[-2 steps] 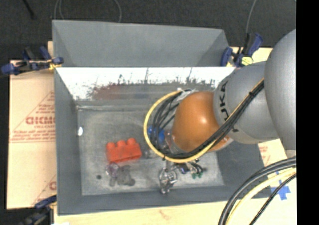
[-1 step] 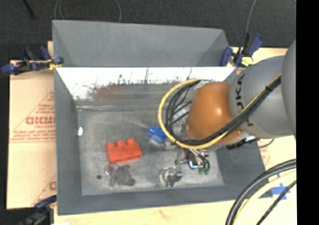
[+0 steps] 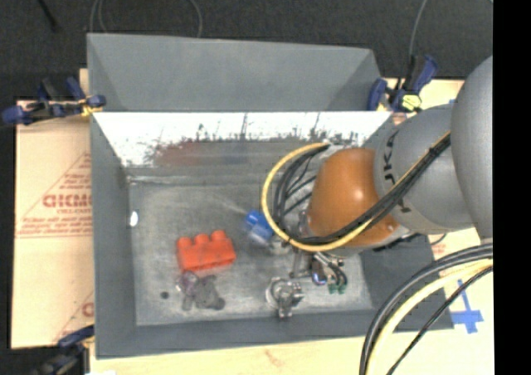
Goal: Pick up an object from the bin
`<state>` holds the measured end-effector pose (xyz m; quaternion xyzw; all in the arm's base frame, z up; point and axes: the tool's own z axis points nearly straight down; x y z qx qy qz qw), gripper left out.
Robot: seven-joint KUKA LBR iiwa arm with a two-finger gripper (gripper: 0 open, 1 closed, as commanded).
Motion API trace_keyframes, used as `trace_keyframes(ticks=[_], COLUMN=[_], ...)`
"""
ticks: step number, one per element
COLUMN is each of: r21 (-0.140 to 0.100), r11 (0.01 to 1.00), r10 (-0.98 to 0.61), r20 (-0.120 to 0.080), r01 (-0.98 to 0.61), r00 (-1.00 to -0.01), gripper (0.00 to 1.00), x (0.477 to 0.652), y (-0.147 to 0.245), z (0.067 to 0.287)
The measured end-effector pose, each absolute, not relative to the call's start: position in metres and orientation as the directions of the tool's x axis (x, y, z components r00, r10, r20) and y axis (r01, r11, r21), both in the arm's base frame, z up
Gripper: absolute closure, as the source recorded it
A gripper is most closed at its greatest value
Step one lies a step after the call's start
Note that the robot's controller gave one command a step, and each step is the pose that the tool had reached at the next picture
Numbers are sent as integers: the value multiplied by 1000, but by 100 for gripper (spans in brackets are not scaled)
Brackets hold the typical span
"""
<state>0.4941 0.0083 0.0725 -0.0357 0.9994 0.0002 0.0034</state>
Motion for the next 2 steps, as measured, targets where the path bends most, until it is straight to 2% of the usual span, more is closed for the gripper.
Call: trace_keyframes(ticks=[1,2], r21=[-1,-3], r11=[997,969], r10=[-75,-245], r20=[-14,-11], r01=[-75,-245], r00=[-997,-969], gripper=[100,100], x=[496,497], y=[9,11], z=[76,229])
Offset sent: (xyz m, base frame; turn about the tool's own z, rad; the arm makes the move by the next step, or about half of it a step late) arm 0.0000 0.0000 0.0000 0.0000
